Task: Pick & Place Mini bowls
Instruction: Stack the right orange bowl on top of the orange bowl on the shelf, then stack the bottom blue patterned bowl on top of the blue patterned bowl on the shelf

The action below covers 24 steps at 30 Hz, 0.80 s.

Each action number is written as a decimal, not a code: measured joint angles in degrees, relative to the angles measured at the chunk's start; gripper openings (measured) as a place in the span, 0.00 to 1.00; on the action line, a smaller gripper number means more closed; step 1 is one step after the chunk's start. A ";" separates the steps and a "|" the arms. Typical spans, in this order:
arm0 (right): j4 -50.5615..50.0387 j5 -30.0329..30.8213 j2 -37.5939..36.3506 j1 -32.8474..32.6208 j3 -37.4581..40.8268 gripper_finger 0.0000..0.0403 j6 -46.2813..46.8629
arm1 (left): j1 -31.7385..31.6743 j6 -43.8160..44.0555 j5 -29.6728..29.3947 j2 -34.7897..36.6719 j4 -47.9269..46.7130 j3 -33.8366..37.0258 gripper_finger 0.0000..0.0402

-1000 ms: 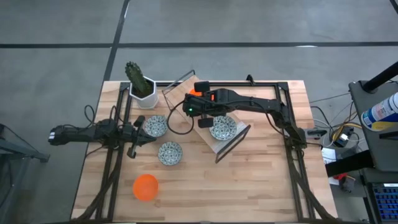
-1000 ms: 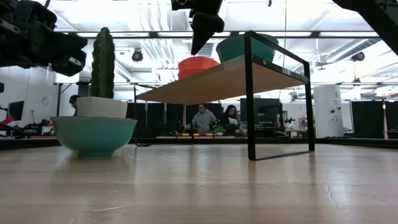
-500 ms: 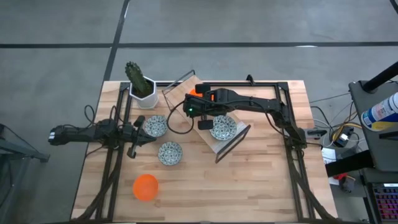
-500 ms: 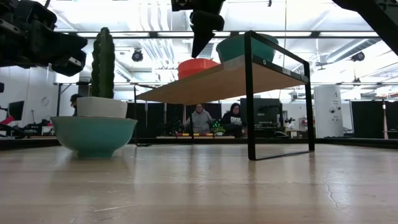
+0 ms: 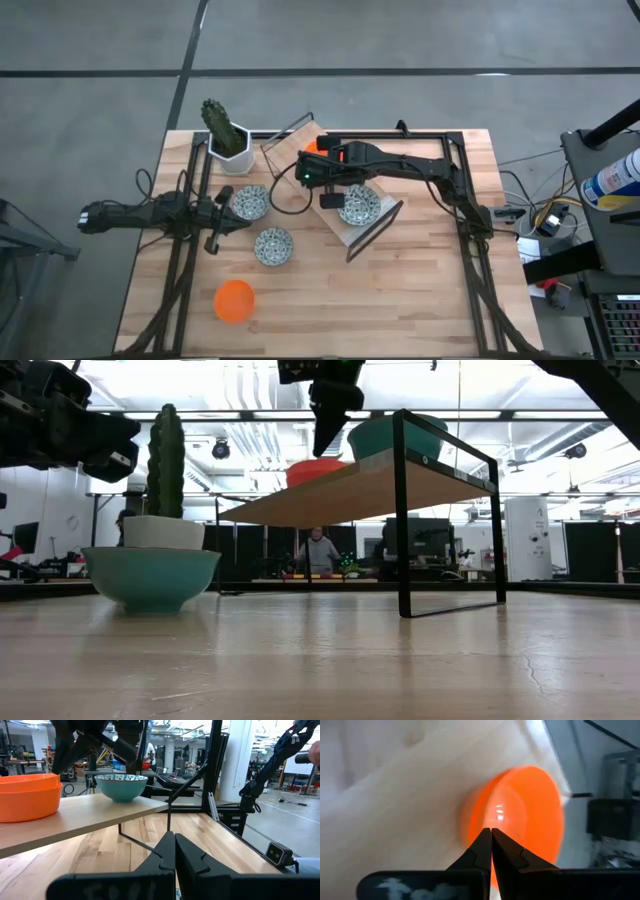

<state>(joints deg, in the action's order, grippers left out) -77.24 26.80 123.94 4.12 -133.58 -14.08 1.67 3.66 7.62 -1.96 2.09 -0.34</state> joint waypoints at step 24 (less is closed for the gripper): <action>1.19 6.41 -0.13 -1.02 -1.22 0.02 0.40 | -0.02 0.02 0.00 -0.01 -0.02 0.00 0.00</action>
<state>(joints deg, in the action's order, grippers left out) -76.05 33.21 123.81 3.10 -134.80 -13.67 1.66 3.68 7.62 -1.97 2.07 -0.34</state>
